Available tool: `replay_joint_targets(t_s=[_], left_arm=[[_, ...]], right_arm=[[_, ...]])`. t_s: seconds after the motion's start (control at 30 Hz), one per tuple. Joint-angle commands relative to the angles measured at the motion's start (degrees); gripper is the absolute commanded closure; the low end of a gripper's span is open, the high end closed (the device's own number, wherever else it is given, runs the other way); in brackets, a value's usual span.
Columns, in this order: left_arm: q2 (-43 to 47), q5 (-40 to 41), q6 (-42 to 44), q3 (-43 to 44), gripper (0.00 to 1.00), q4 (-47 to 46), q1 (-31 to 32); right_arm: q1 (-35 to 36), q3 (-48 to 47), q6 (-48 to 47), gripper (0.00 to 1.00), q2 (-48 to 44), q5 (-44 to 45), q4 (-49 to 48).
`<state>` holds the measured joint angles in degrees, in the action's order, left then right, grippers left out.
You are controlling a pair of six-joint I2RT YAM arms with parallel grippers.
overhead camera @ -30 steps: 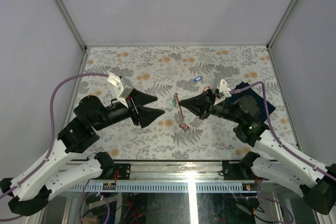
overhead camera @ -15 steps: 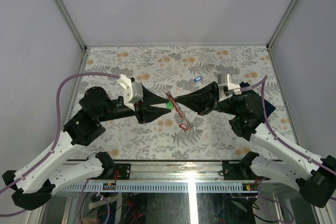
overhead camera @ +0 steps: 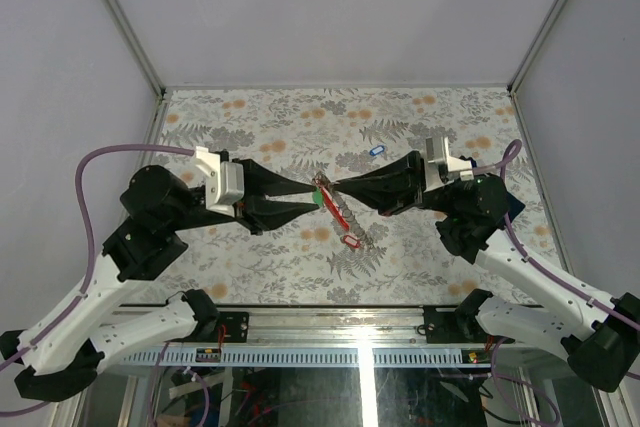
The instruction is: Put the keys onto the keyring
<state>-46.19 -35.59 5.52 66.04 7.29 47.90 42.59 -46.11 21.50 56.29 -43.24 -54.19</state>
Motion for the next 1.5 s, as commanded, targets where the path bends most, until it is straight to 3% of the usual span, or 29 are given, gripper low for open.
replay_joint_targets(t_s=[0.0,0.1,1.47], left_arm=[[-1.94,0.10,-0.15,2.52,0.76,-3.05,0.20],[-3.41,-0.62,-1.42,3.25,0.83,-3.41,0.15],[-6.27,2.30,-3.24,1.98,0.82,-6.66,0.38]], right_arm=[[-0.27,-3.55,0.88,1.00,0.09,-1.25,-5.69],[-0.27,-3.44,1.17,1.00,-0.04,-1.27,-6.23],[-0.25,-2.04,3.03,1.00,1.25,-3.90,-11.12]])
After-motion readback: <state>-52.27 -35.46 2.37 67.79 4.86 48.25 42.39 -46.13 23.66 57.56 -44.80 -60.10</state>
